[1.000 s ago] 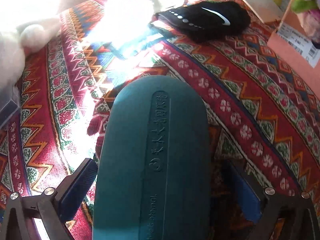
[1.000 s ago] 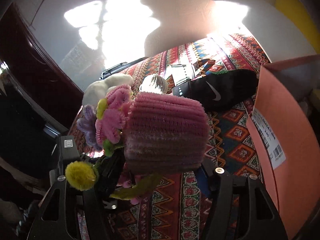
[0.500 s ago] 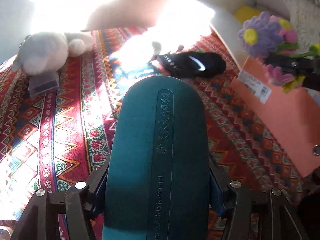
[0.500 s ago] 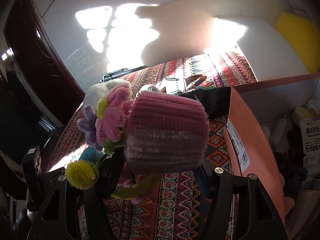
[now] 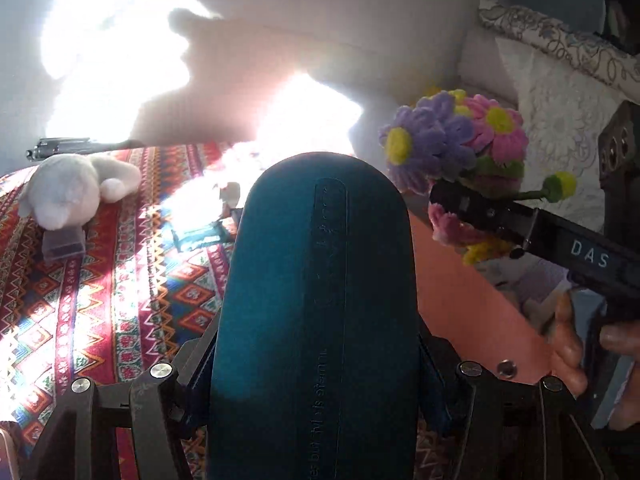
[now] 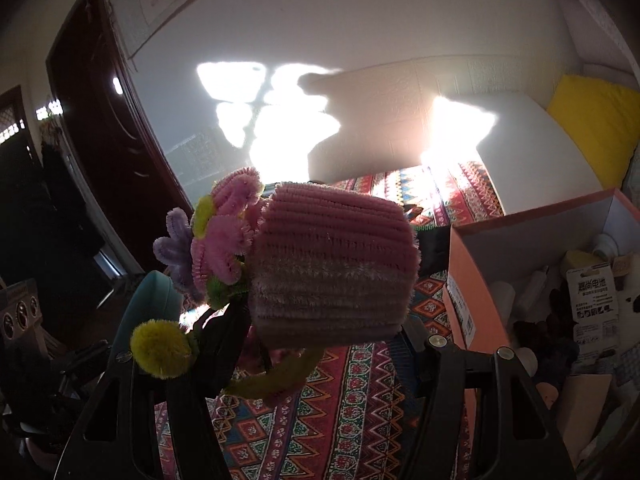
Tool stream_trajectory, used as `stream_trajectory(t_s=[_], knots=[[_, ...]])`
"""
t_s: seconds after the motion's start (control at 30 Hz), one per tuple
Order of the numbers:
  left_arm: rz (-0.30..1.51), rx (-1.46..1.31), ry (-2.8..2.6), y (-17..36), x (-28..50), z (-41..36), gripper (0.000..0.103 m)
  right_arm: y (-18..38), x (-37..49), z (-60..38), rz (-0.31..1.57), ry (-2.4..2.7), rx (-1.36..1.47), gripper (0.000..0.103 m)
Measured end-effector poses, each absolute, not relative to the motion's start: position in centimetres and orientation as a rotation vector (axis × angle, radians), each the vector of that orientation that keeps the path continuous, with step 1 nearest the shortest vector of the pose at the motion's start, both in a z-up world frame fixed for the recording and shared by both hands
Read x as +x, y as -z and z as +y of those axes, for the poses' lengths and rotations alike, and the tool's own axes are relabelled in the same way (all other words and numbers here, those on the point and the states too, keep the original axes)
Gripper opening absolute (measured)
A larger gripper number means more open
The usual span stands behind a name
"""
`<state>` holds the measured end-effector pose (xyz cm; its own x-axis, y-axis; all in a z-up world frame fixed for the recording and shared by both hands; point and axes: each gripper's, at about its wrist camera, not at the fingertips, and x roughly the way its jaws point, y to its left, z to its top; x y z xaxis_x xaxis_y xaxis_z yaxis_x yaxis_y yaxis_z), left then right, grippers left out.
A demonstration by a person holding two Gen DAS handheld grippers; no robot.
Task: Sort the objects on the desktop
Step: 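Carry the pink flower pot and teal case into the pink box and release them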
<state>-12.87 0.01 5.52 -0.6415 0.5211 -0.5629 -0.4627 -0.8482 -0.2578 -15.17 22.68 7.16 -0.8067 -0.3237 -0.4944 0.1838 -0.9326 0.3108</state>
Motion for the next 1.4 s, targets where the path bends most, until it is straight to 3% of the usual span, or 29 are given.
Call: stream_trajectory(t_s=[0.2, 0.7, 0.8, 0.83, 0.9, 0.97, 1.07, 1.4], knots=[[-0.118, -0.813, -2.38, -7.7, -12.9, 5.4, 0.067, -10.4, -10.8, 26.6, -0.41, 2.856, 0.612, 0.066], [0.005, -0.797, -2.149, -9.7, -16.1, 23.1, 0.067, -11.7, -2.2, 41.8, -0.639, 3.221, 0.411, 0.066], [0.033, -0.81, -2.15, -9.7, -16.9, 25.9, 0.068, -10.5, -2.4, 44.3, -0.687, 3.257, 0.473, 0.067], [0.053, -0.808, -2.175, -9.8, -17.0, 26.5, 0.069, -10.1, -2.5, 45.2, -0.695, 3.265, 0.499, 0.067], [0.089, -0.795, -2.223, -10.0, -17.2, 27.5, 0.088, -9.3, -2.6, 46.8, -0.711, 3.283, 0.553, 0.074], [0.112, -0.75, -2.269, -10.5, -16.9, 27.7, 0.099, -8.7, -3.0, 47.6, -0.715, 3.324, 0.612, 0.079], [0.158, -0.702, -2.329, -10.9, -16.6, 27.4, 0.1, -8.1, -3.9, 48.1, -0.728, 3.358, 0.668, 0.091], [0.227, -0.684, -2.474, -10.5, -16.9, 24.4, 0.102, -8.6, -5.3, 45.8, -0.611, 3.377, 0.628, 0.098]])
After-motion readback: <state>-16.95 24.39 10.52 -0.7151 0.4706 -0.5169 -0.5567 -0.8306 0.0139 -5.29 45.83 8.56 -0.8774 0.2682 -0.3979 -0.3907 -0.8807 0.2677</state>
